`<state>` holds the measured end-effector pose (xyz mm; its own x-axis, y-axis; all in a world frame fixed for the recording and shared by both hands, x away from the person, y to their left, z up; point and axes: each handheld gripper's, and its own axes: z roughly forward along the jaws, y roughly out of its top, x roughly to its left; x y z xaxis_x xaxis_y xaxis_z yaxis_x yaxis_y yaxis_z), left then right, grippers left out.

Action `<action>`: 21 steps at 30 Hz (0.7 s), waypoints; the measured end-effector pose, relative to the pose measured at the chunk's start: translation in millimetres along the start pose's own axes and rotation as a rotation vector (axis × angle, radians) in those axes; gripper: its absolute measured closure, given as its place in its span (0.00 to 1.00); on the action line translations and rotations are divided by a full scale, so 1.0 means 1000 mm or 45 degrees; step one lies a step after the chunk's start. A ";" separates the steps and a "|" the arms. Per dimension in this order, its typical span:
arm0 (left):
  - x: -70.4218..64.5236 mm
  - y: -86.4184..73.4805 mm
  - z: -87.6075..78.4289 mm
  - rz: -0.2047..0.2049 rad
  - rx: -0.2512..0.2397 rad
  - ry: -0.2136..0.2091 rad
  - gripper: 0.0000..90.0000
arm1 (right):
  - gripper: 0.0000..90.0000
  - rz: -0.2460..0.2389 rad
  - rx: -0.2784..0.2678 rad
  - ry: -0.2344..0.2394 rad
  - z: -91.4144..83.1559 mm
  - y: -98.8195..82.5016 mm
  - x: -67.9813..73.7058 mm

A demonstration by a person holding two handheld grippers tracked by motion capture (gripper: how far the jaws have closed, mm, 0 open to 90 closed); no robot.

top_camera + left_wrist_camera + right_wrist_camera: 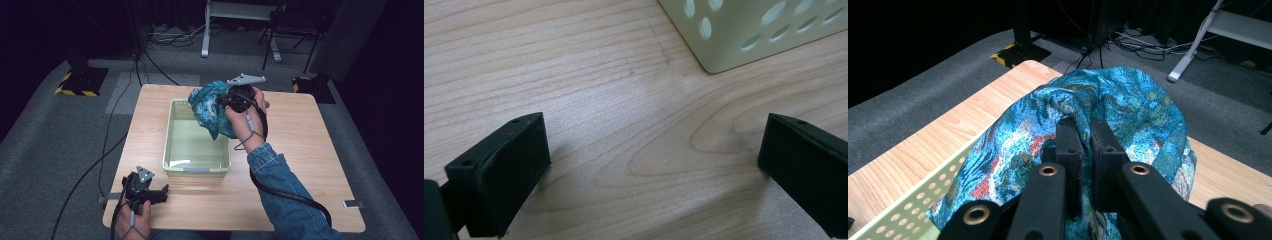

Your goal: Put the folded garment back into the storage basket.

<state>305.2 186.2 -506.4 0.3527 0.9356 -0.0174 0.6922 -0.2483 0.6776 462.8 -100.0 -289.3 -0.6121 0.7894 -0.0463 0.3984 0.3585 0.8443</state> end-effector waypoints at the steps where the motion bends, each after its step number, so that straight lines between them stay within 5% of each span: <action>1: 0.000 0.000 0.000 0.000 0.000 0.000 0.00 | 0.94 0.001 0.002 0.002 0.002 0.000 0.001; 21: 0.000 0.000 0.000 0.003 0.000 0.002 0.00 | 0.94 0.018 0.050 0.032 0.040 -0.014 0.019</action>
<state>305.2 186.3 -506.4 0.3532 0.9354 -0.0149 0.6915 -0.2502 0.6777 473.1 -70.0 -323.4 -0.6231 0.7819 -0.0210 0.4332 0.3673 0.8230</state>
